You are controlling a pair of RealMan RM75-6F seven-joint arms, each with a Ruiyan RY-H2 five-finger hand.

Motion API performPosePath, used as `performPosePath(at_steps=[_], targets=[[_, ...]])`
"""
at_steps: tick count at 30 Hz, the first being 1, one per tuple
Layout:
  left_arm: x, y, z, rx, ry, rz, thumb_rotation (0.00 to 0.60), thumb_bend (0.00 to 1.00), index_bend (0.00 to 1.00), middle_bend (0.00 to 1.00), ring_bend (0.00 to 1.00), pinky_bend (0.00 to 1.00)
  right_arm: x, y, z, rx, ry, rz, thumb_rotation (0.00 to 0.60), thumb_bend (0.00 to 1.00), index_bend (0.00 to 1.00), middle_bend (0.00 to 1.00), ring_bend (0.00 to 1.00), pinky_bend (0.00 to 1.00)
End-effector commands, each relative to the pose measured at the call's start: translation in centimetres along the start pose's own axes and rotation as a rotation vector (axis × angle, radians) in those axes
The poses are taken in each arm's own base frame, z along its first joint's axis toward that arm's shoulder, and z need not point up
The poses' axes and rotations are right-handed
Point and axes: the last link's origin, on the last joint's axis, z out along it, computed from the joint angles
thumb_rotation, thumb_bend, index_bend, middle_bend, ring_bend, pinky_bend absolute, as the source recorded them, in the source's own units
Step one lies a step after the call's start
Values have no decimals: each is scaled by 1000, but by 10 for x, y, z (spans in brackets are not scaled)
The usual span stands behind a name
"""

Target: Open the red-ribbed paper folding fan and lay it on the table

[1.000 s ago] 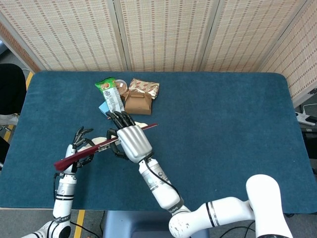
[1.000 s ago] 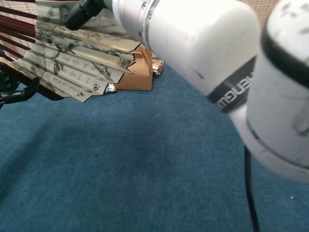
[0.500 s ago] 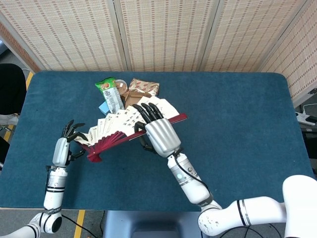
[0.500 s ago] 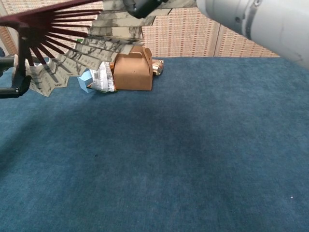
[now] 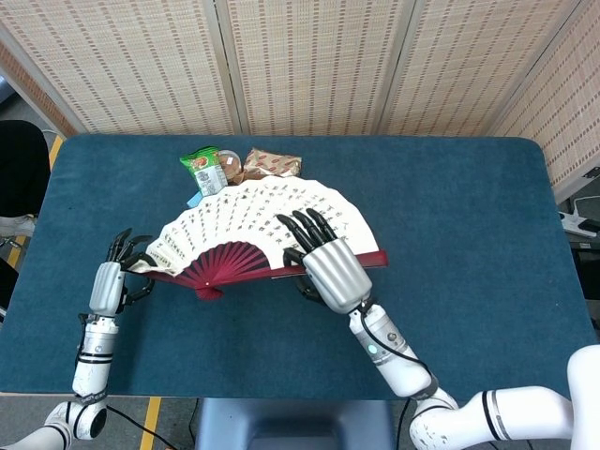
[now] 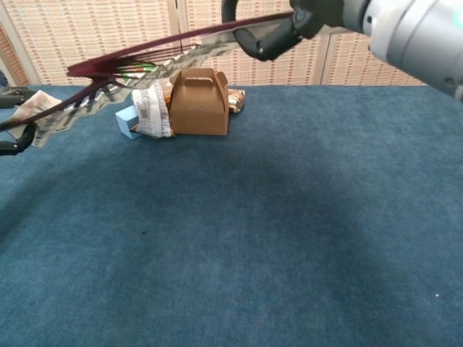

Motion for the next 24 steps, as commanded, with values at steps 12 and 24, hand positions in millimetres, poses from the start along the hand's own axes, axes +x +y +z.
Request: performPosePath(at_steps=[12,24], targets=[[-11,-18,-22,-18,-75,142,600,588,253,145,0,5,-45,34,-65,-13,-39,-63,600,548,557,52,0,0],[-15,-41,-36,-4,-207,371,600,526,9,8,0,0,-75,56,-115,-3,-95,-143,600,548,428,52,0,0]])
